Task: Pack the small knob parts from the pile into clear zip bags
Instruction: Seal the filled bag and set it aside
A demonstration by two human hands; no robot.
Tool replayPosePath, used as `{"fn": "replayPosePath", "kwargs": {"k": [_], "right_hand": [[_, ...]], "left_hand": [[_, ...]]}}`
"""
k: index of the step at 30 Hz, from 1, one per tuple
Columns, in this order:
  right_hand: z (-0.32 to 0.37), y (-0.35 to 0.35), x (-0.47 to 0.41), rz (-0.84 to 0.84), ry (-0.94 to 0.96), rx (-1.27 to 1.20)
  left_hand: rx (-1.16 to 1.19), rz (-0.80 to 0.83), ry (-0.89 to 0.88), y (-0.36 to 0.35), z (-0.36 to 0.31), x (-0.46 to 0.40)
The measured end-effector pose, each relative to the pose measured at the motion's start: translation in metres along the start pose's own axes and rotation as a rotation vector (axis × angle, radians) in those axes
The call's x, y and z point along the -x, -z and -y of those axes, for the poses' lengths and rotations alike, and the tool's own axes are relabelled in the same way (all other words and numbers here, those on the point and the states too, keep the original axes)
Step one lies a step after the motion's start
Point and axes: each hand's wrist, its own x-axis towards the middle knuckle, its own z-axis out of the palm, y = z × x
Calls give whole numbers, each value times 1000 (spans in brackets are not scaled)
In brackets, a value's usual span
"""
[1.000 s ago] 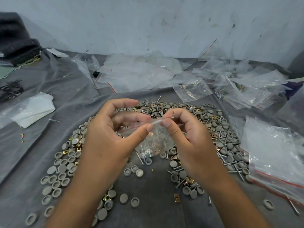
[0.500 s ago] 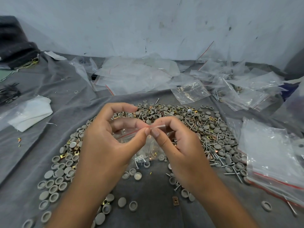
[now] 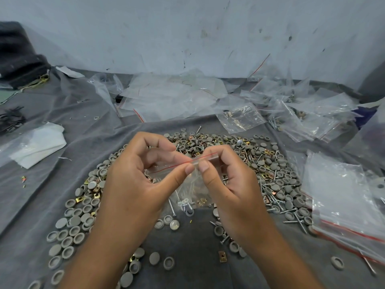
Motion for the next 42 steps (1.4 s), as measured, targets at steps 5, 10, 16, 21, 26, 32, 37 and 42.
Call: {"fn": "replayPosePath", "kwargs": {"k": [5, 10, 16, 21, 26, 32, 37, 42], "right_hand": [[0, 2, 1, 35, -53, -64], [1, 4, 2, 60, -40, -22], [0, 4, 3, 51, -25, -20], [-1, 4, 2, 57, -40, -57], [0, 4, 2, 20, 18, -14], [-1, 6, 1, -14, 2, -46], [-1, 5, 2, 21, -32, -76], [-2, 5, 1, 17, -18, -48]], "left_hand": [[-8, -19, -6, 1, 0, 0], [23, -19, 22, 3, -1, 0], [23, 4, 24, 5, -1, -1], [38, 4, 16, 4, 0, -1], [73, 28, 28, 3, -1, 0], [114, 28, 51, 1, -2, -1], [94, 37, 46, 2, -3, -1], [83, 46, 40, 2, -3, -1]]}}
